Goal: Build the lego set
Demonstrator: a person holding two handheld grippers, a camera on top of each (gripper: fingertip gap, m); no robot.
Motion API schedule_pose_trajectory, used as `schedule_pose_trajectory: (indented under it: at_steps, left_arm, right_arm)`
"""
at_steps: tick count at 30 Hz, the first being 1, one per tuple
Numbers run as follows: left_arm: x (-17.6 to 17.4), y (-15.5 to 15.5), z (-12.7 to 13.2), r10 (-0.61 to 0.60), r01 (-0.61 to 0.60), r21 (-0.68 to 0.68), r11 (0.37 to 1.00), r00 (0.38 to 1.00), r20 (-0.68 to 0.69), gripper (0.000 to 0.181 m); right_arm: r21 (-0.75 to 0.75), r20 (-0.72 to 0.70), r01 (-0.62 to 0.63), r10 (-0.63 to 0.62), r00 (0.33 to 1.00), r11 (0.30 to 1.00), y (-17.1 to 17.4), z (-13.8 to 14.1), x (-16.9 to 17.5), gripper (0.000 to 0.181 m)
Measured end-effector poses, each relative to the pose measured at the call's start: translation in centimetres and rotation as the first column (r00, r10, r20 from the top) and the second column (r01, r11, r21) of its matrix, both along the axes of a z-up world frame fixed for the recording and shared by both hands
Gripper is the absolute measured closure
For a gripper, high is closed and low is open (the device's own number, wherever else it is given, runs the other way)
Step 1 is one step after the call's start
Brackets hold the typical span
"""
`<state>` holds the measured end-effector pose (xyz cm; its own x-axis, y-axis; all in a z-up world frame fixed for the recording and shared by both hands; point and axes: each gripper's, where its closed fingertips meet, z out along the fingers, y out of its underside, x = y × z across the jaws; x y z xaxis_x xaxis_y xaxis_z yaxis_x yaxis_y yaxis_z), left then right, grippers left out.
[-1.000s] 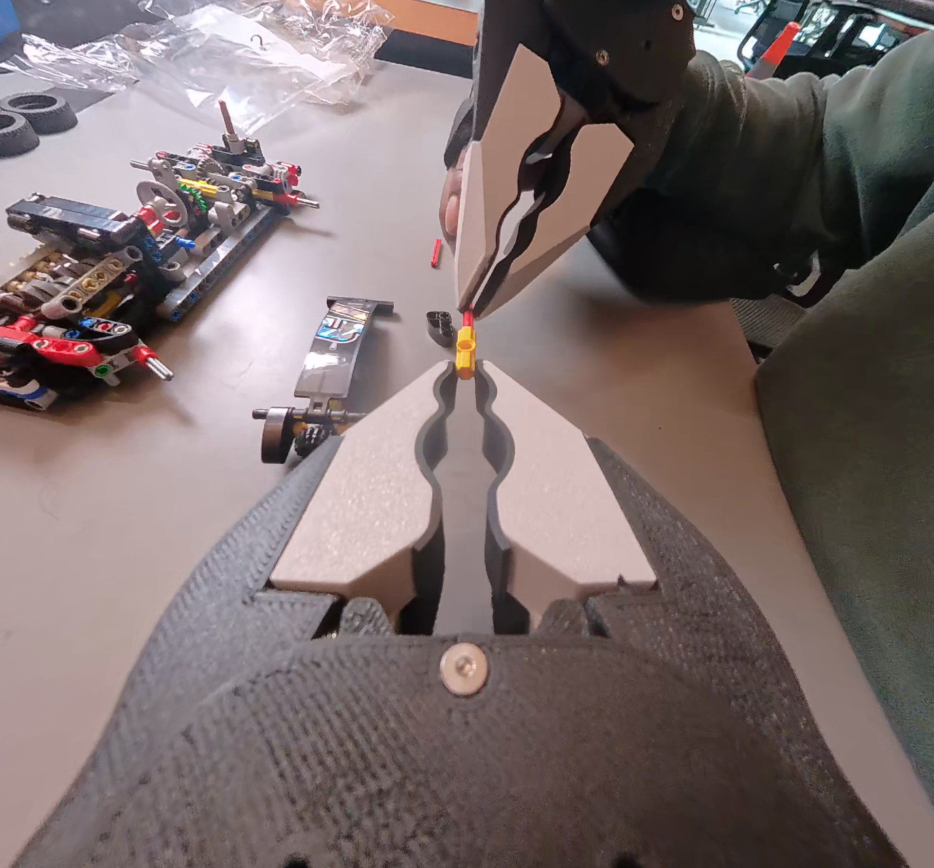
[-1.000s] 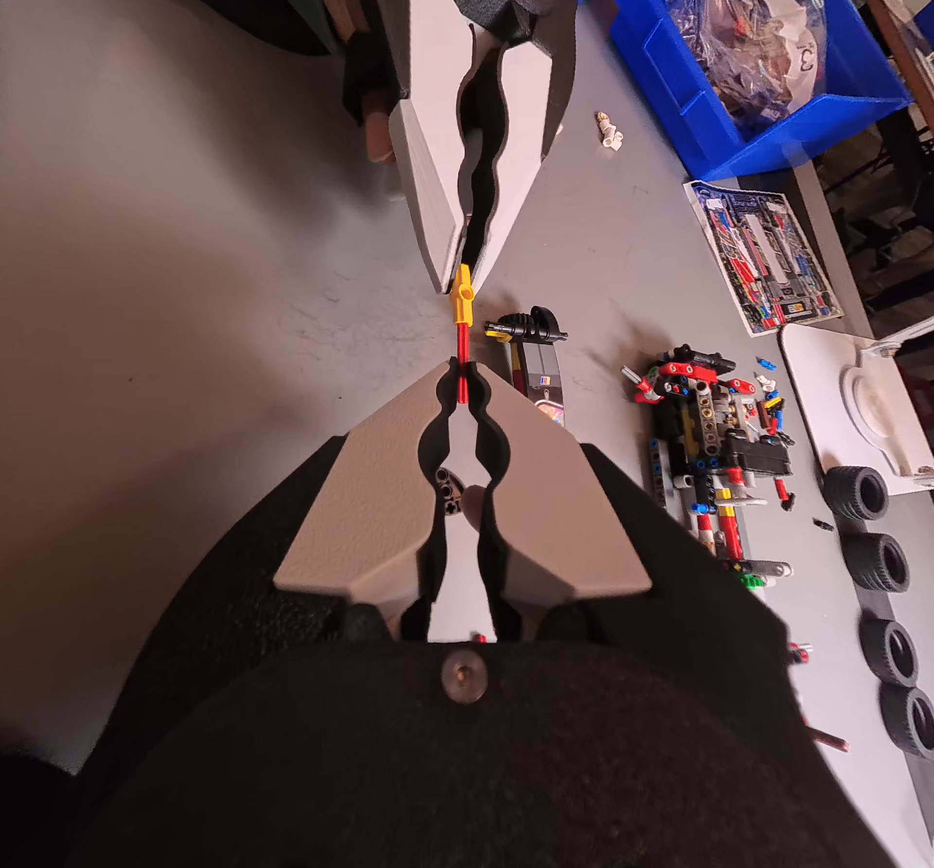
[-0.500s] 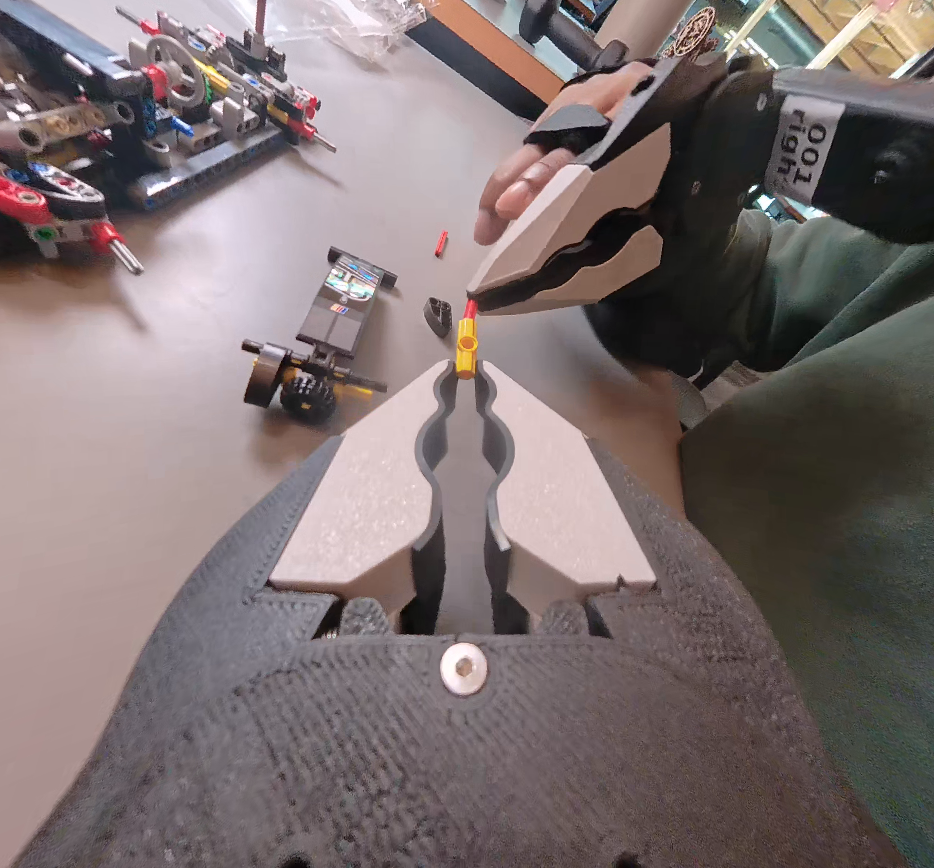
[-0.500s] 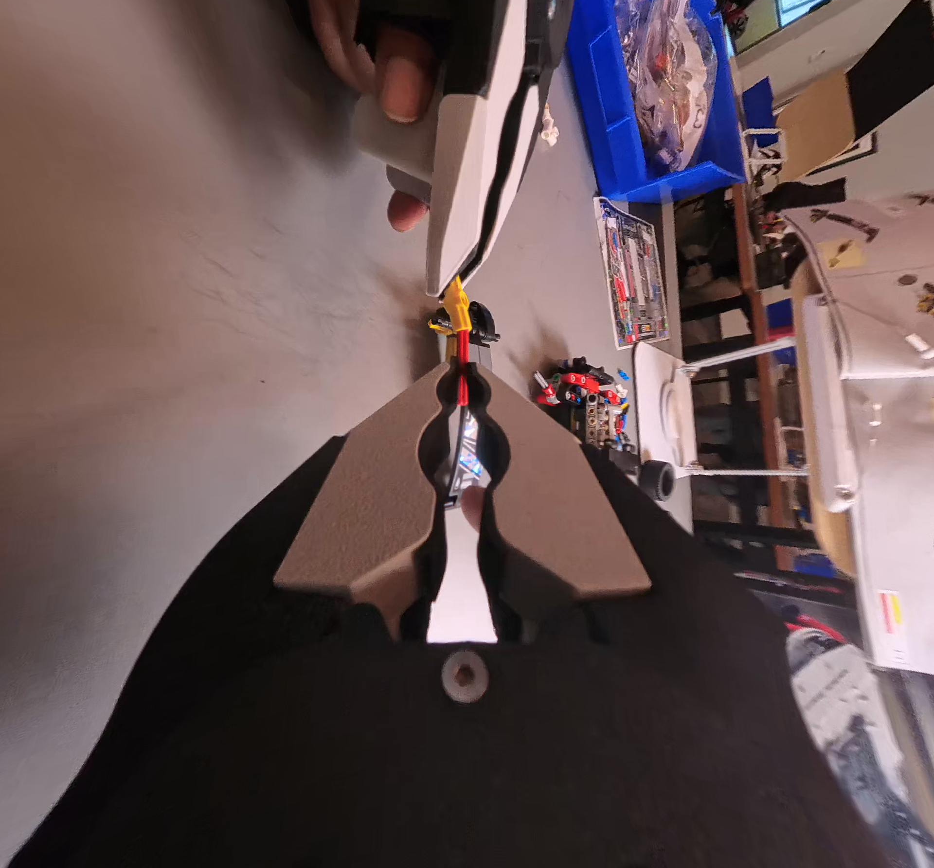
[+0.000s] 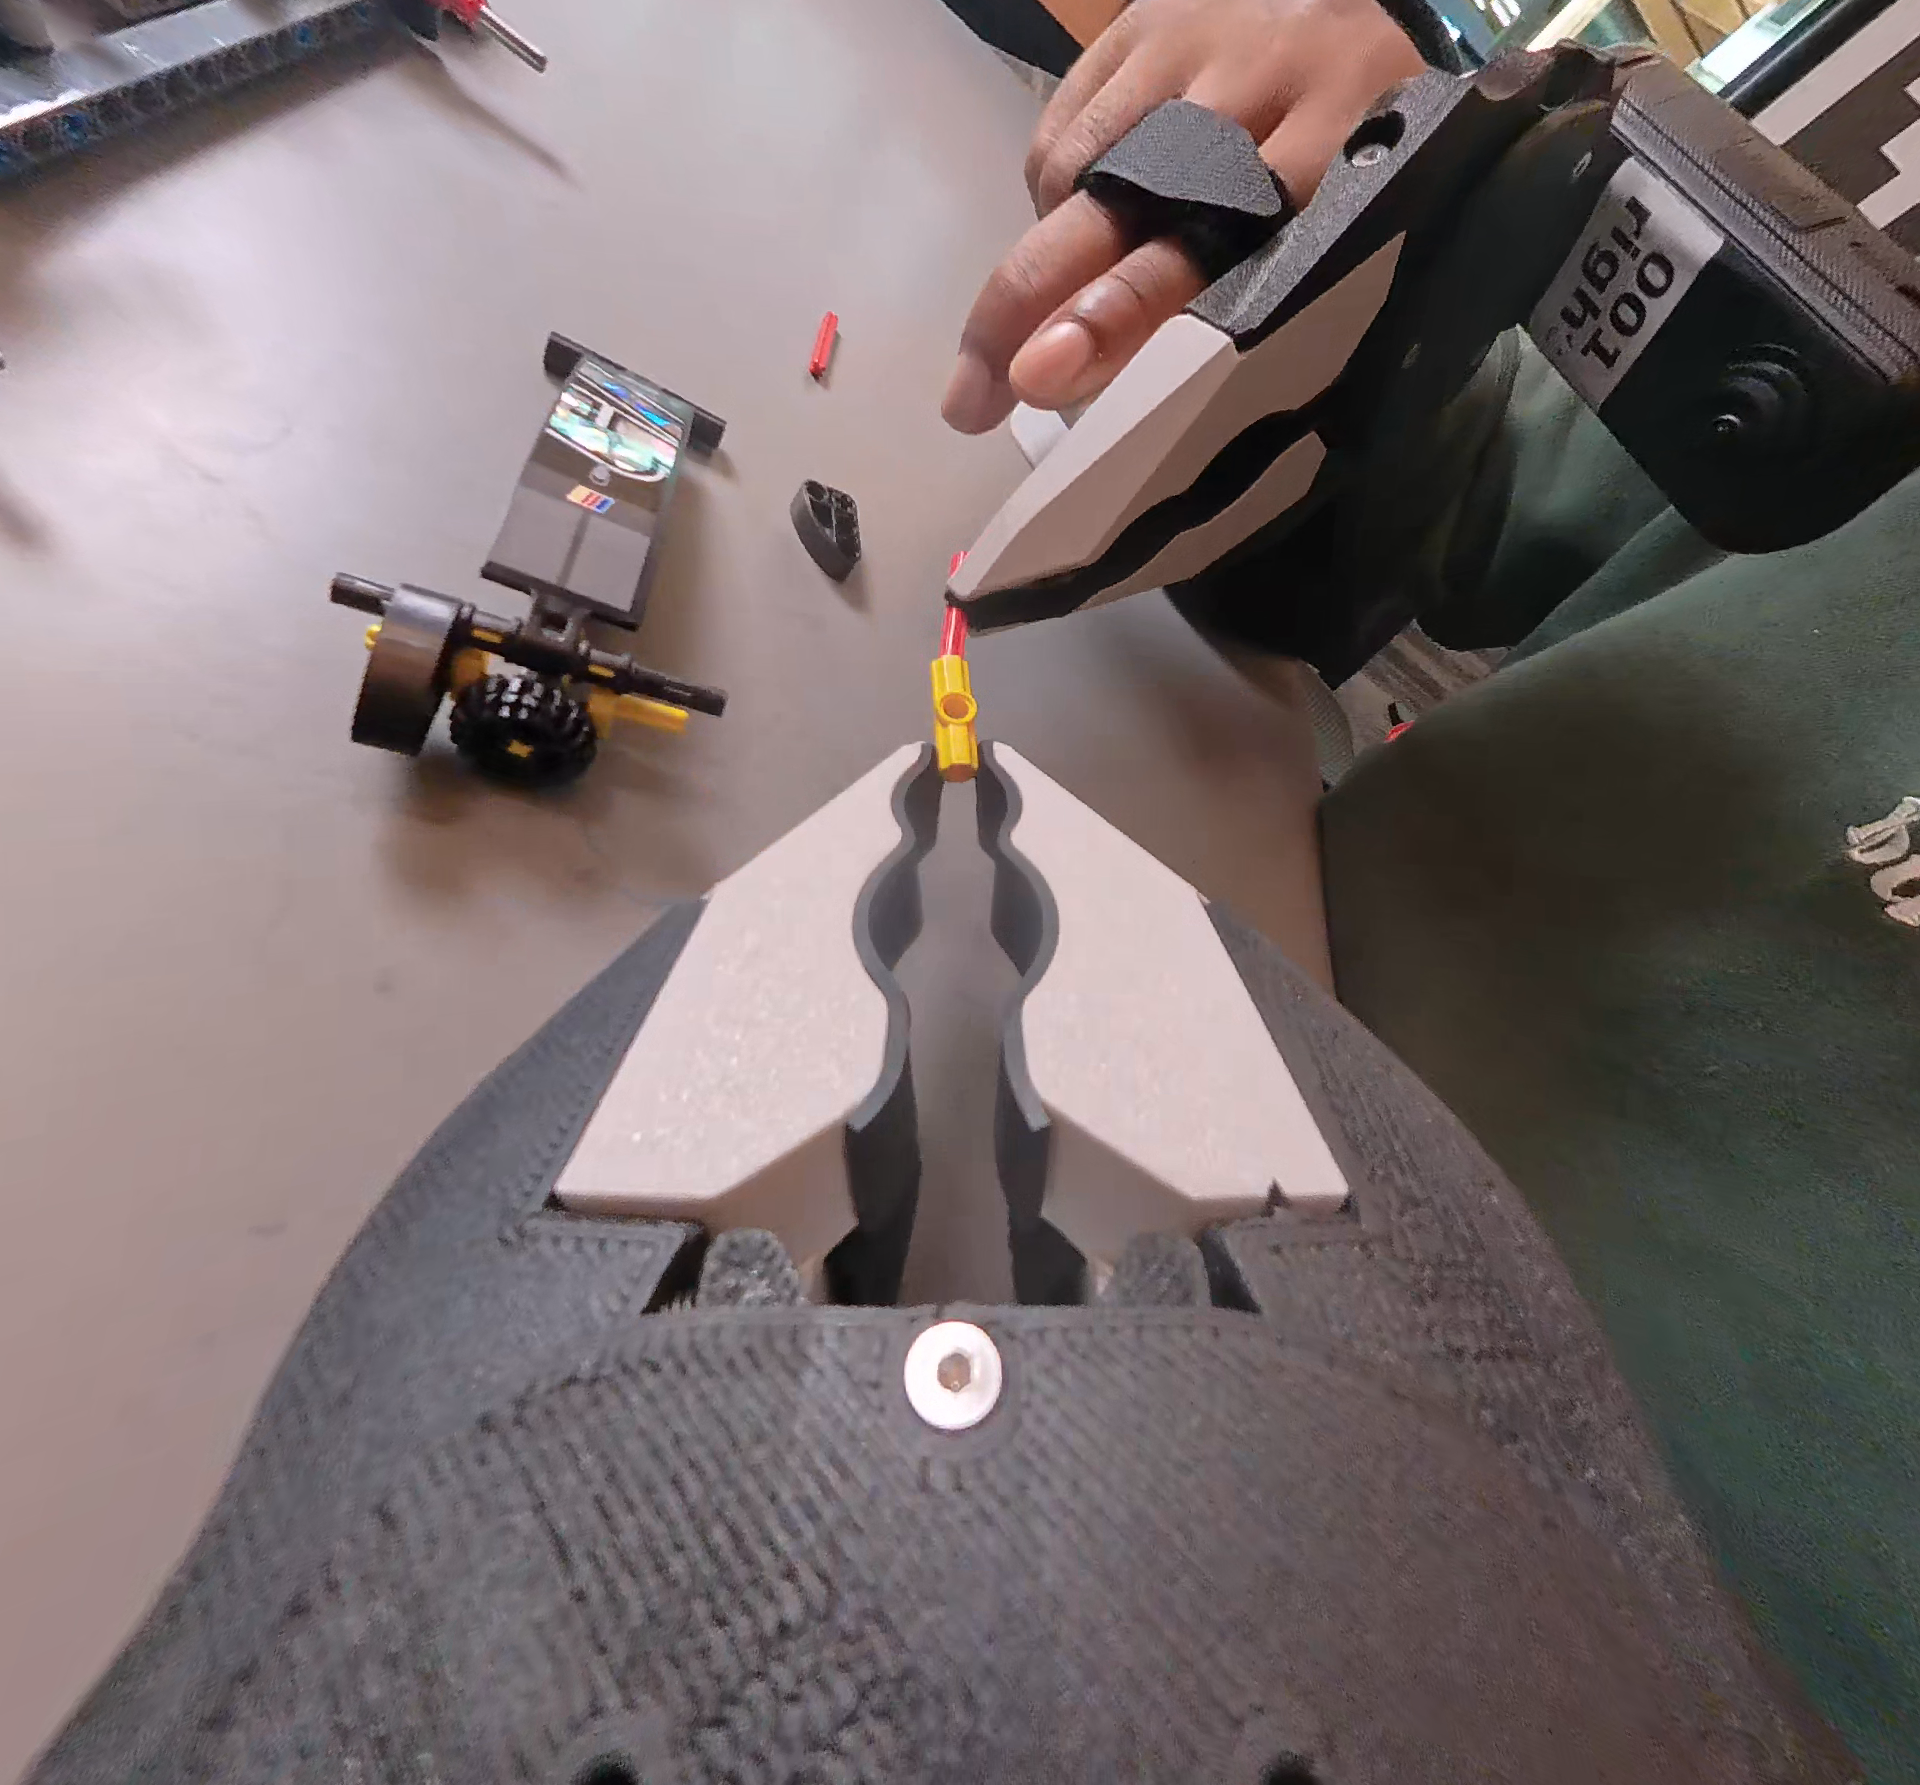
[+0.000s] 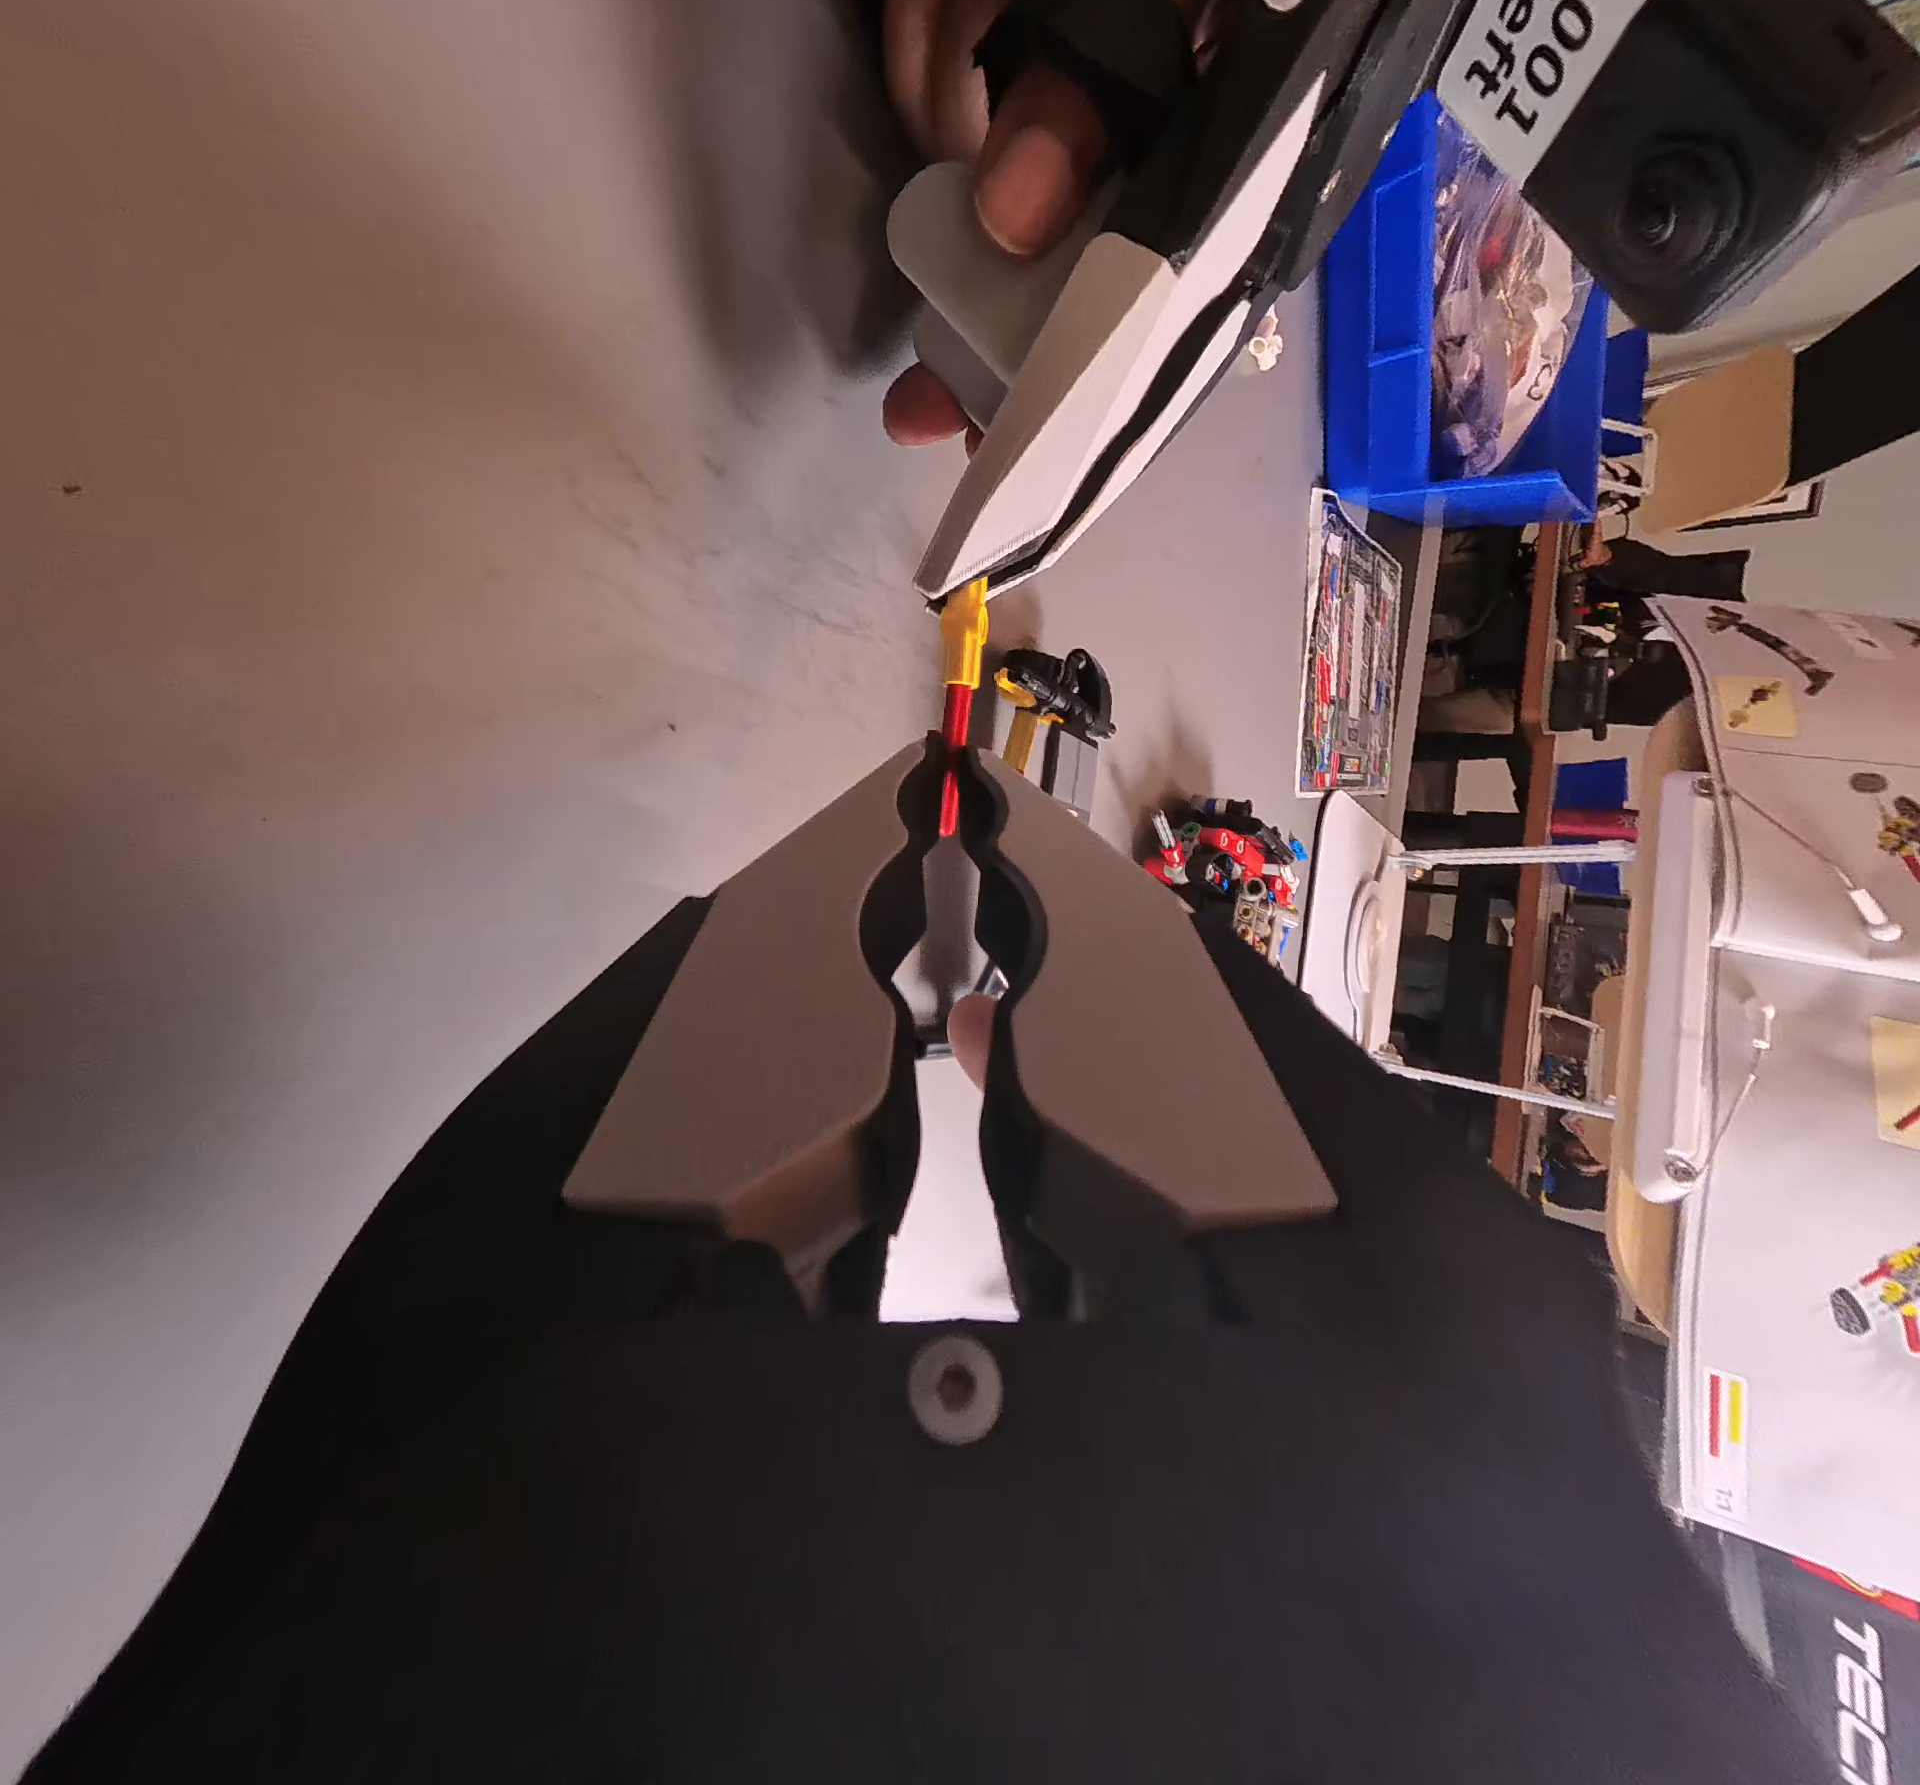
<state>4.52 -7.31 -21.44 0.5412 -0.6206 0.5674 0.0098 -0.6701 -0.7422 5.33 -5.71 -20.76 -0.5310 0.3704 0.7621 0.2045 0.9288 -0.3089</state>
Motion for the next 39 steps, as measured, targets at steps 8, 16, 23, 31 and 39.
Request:
schedule_pose_trajectory:
  at_steps: [8, 16, 23, 31, 39]
  left_arm:
    - [0.7, -1.0, -0.2, -0.077, 0.076, -0.015, 0.997, 0.997, -0.001, 0.177]
    - [1.0, -1.3, 0.5, -0.107, 0.108, 0.061, 0.992, 0.994, -0.015, 0.176]
    - [0.4, -0.8, 1.7, -0.084, 0.087, 0.172, 0.981, 0.996, -0.025, 0.176]
    - [0.6, -0.8, 3.8, -0.077, 0.082, 0.363, 0.928, 0.997, -0.026, 0.176]
    - [0.8, -0.9, 3.2, -0.076, 0.101, 0.375, 0.922, 0.994, -0.080, 0.176]
  right_arm:
    - [-0.074, -0.033, -0.078, 0.075, 0.997, 0.994, -1.2, 0.5, 0.5, 0.181]
    - [-0.189, -0.089, -0.122, 0.107, 0.990, 0.974, -2.7, 2.9, 0.5, 0.181]
    - [-0.542, -0.114, -0.065, 0.003, 0.993, 0.838, -0.2, 5.1, 1.1, 0.170]
    - [-0.800, -0.052, -0.053, 0.019, 0.998, 0.598, -0.6, 5.6, 1.3, 0.168]
    - [-0.795, -0.011, -0.027, 0.030, 0.999, 0.605, -1.3, 4.5, 0.9, 0.180]
